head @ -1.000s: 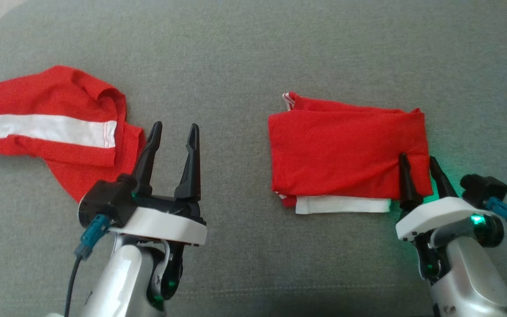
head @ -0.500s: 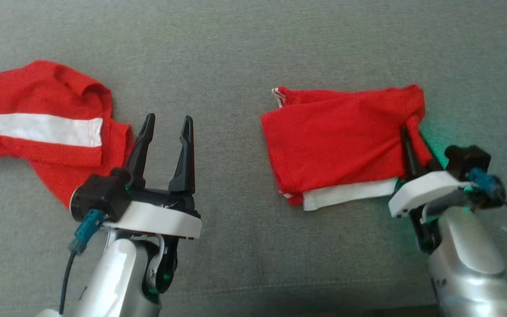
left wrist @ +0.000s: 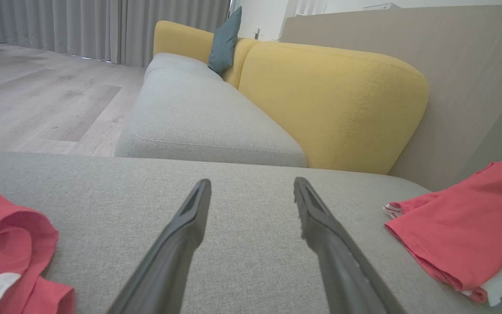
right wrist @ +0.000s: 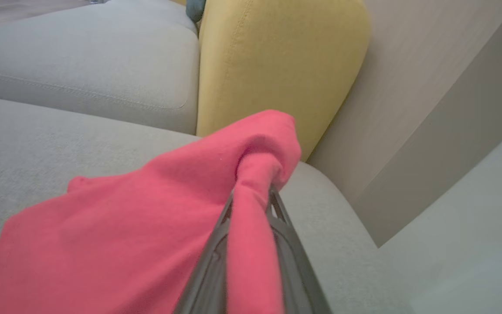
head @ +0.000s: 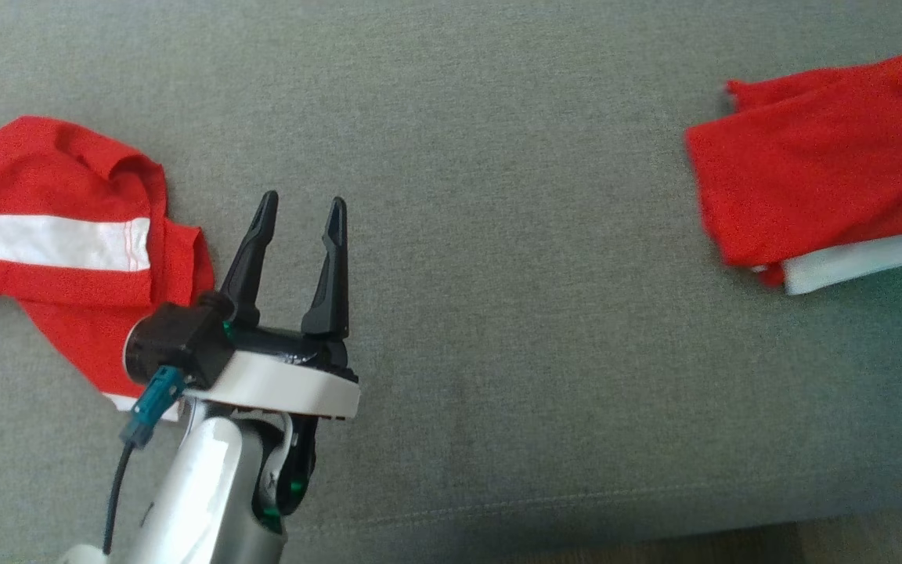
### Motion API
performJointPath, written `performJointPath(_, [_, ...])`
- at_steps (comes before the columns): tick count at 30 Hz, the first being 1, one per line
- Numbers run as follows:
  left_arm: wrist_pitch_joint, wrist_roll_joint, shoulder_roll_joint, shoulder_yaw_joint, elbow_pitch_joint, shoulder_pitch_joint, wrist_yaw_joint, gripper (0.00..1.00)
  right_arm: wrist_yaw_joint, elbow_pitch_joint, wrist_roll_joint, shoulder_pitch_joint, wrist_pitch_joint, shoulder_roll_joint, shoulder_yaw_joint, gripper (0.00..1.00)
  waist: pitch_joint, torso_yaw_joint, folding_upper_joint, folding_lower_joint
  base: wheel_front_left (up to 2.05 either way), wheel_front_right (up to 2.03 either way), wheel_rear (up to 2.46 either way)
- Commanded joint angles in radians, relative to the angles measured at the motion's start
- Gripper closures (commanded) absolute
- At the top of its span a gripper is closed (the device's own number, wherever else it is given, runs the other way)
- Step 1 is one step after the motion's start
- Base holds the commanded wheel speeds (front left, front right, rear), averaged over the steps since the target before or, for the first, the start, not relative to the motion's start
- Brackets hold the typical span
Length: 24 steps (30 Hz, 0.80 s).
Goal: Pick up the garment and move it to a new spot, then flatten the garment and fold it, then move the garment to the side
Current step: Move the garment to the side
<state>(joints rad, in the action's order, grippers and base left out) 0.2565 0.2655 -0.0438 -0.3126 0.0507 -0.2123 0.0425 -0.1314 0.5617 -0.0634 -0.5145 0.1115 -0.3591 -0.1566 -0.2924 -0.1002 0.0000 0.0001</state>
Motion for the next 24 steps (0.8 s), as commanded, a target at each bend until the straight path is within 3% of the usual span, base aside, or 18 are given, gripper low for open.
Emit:
performJointPath(1, [0.005, -0.009, -0.006, 0.028, -0.04, -0.033, -0.008, 0.0, 0.001, -0.037, -0.004, -0.038, -0.008, -0.04, -0.015, 1.0, -0.003, 0.003, 0.0, -0.0001, 0.0, 0.0, 0.0])
performJointPath(17, [0.005, -0.016, -0.006, 0.046, -0.038, -0.044, -0.017, 0.0, 0.001, -0.139, -0.021, -0.02, -0.055, -0.029, -0.069, 1.0, -0.032, 0.008, 0.0, -0.0001, 0.0, 0.0, 0.0])
performJointPath(18, [0.005, -0.016, -0.006, 0.046, -0.037, -0.045, -0.018, 0.0, 0.001, -0.147, -0.021, -0.017, -0.056, -0.026, -0.069, 0.79, -0.033, 0.008, 0.0, -0.0001, 0.0, 0.0, 0.0])
performJointPath(20, [0.005, -0.014, -0.006, 0.044, -0.035, -0.046, -0.018, 0.0, 0.001, -0.162, -0.016, -0.014, -0.057, -0.02, -0.068, 0.0, -0.032, 0.007, 0.0, -0.0001, 0.0, 0.0, 0.0])
performJointPath(24, [0.005, -0.01, -0.006, 0.04, -0.031, -0.048, -0.017, 0.0, 0.001, -0.18, -0.003, -0.012, -0.055, -0.017, -0.069, 0.0, -0.025, 0.007, 0.0, -0.0001, 0.0, 0.0, 0.0])
